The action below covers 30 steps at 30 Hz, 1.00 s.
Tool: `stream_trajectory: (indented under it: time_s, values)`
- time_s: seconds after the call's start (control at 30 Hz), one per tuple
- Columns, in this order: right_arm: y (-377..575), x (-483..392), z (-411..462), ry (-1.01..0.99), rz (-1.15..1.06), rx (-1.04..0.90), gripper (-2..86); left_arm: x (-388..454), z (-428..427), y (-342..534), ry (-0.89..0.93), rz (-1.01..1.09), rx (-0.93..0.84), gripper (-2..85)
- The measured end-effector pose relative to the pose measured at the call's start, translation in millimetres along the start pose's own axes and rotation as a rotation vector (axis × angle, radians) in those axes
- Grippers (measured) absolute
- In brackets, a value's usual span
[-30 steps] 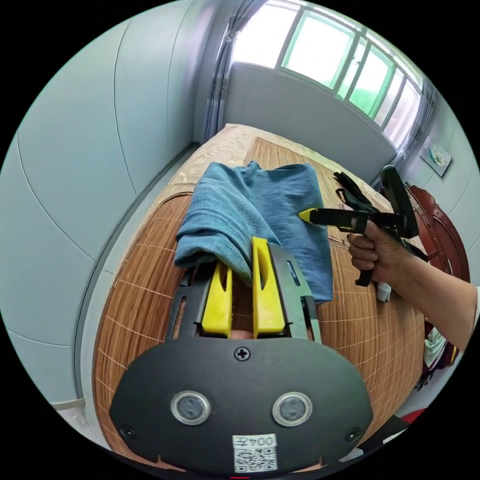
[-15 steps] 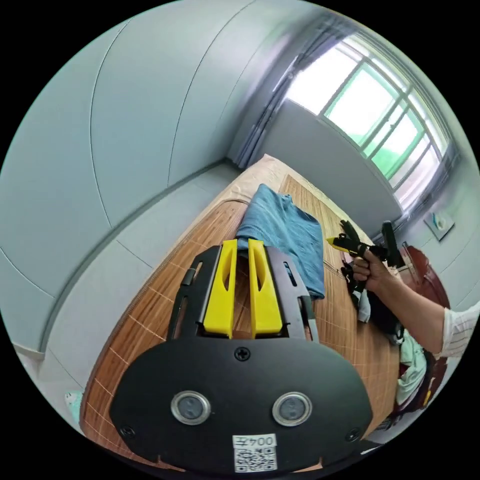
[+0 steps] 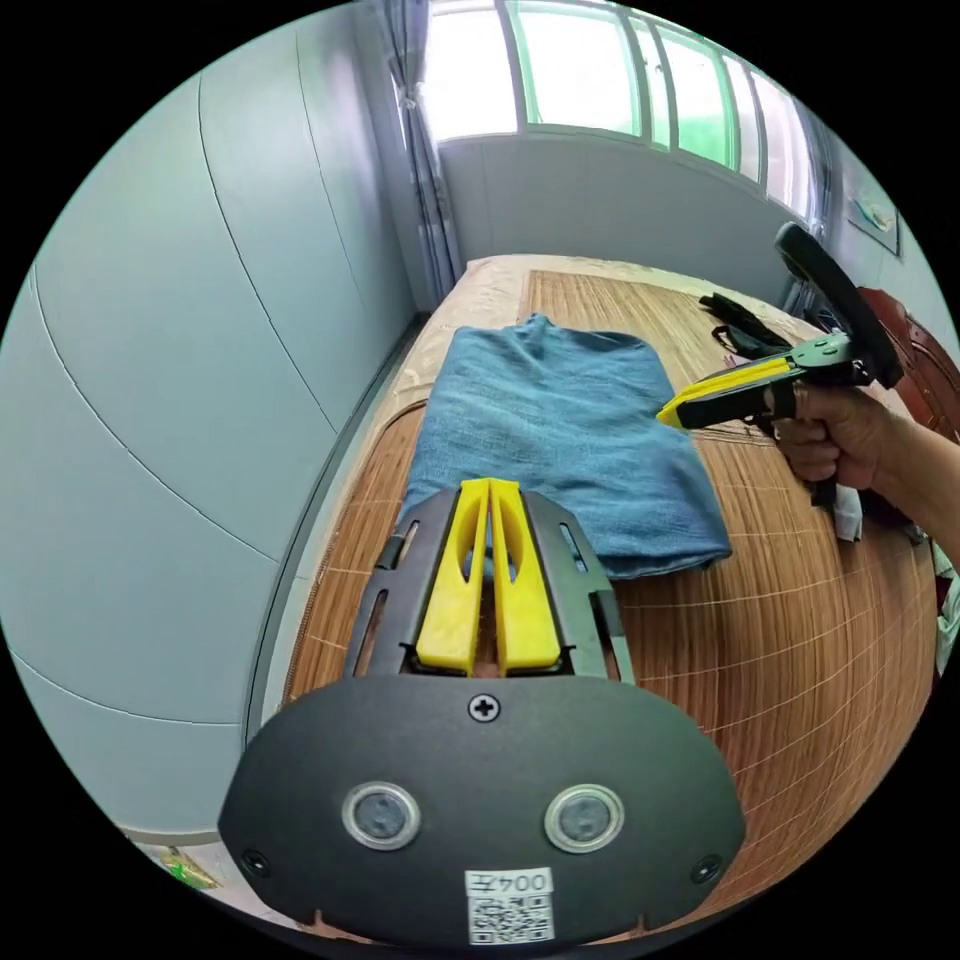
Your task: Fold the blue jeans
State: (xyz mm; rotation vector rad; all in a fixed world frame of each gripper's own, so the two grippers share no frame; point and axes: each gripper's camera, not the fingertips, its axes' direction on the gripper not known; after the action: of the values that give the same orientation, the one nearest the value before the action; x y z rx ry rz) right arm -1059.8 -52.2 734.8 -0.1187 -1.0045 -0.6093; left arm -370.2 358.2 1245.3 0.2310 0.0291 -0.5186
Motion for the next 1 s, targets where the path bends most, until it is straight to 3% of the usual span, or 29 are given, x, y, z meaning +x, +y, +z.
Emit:
stream_trajectory:
  time_s: [0.07,0.27,0.4,0.53,0.77,0.87,1.0]
  values:
    - [15.9,-4.7,-0.2,-0.008,-0.027,-0.073,7.0,2.9,20.6,1.6,-0.008,0.014,-0.083,0.7]
    - [35.6,18.0,-18.6,-0.011,0.018,-0.148,5.2,3.7,25.3,-11.3,0.014,-0.047,-0.086,0.7]
    - [82.5,48.3,-91.3,-0.182,0.142,0.05,0.2,-4.2,0.7,-39.2,0.137,-0.099,-0.164,0.6]
    - [215.4,81.0,-192.1,-0.313,0.238,0.3,-0.6,25.3,-63.8,-44.4,0.231,-0.068,-0.03,0.6]
    - [488.0,191.8,-308.1,-0.217,0.774,0.233,-0.2,138.7,-170.9,-3.7,0.49,-0.012,-0.052,0.6]
    - [567.3,228.0,-361.3,-0.104,0.879,0.247,0.9,192.0,-195.6,5.5,0.572,-0.036,-0.115,0.5]
    - [632.7,272.2,-415.0,-0.126,0.938,0.278,5.6,274.1,-224.1,1.7,0.612,0.023,-0.174,0.3]
